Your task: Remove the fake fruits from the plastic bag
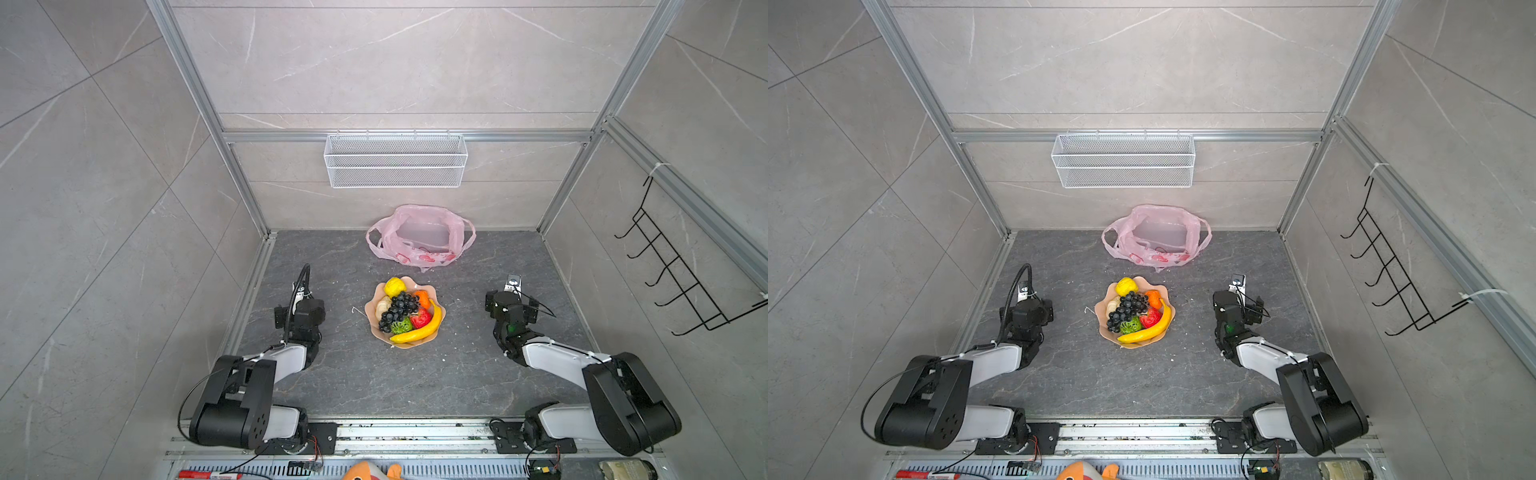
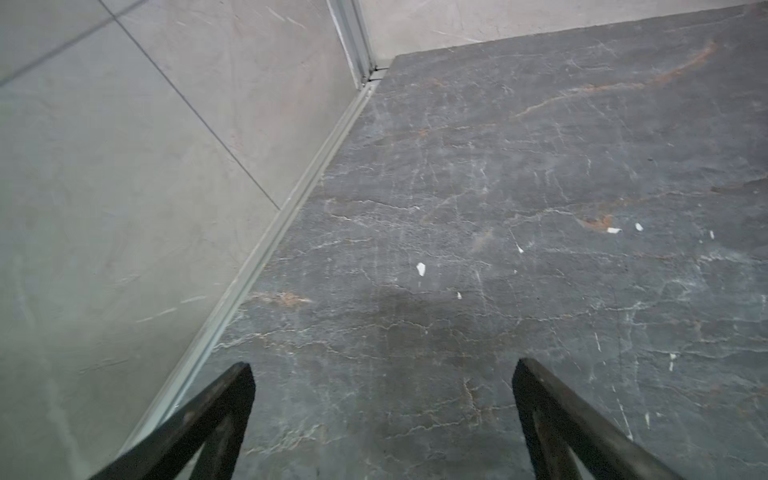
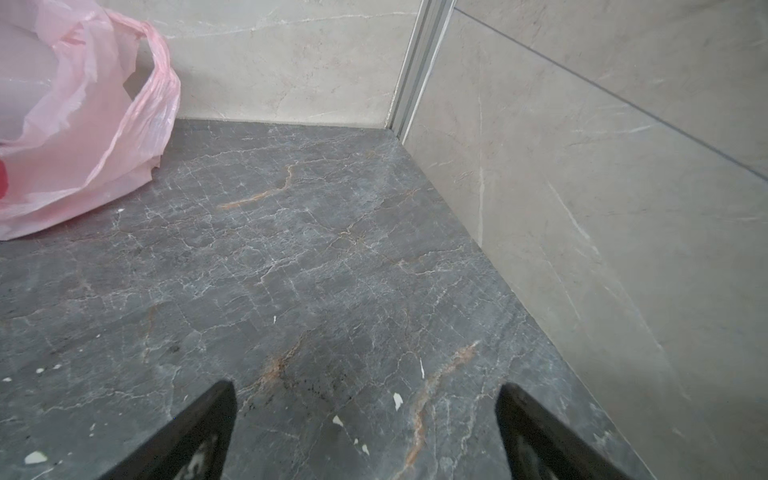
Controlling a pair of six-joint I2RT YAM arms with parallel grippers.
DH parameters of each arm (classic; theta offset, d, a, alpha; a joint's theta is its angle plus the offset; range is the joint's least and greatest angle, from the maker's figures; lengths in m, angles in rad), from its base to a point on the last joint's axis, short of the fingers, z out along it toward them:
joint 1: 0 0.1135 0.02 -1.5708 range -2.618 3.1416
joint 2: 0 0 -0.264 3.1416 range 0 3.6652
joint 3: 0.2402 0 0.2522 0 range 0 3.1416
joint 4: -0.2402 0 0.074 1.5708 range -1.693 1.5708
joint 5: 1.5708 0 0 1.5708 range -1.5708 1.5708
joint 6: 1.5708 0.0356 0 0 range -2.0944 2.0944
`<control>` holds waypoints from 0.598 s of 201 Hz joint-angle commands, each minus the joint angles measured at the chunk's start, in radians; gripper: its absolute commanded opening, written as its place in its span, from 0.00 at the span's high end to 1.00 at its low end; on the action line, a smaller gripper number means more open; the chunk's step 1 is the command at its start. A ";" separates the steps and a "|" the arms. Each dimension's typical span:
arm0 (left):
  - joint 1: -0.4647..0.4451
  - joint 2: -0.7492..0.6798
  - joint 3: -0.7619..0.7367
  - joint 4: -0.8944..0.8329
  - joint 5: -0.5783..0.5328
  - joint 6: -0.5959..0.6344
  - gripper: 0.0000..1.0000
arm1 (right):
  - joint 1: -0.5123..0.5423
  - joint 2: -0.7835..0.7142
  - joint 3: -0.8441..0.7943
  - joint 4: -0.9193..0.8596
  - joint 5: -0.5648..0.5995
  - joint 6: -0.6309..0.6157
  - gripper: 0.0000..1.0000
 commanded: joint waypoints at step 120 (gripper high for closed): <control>0.129 0.086 -0.021 0.237 0.288 -0.036 0.00 | -0.192 0.130 -0.102 0.388 -0.412 0.021 0.00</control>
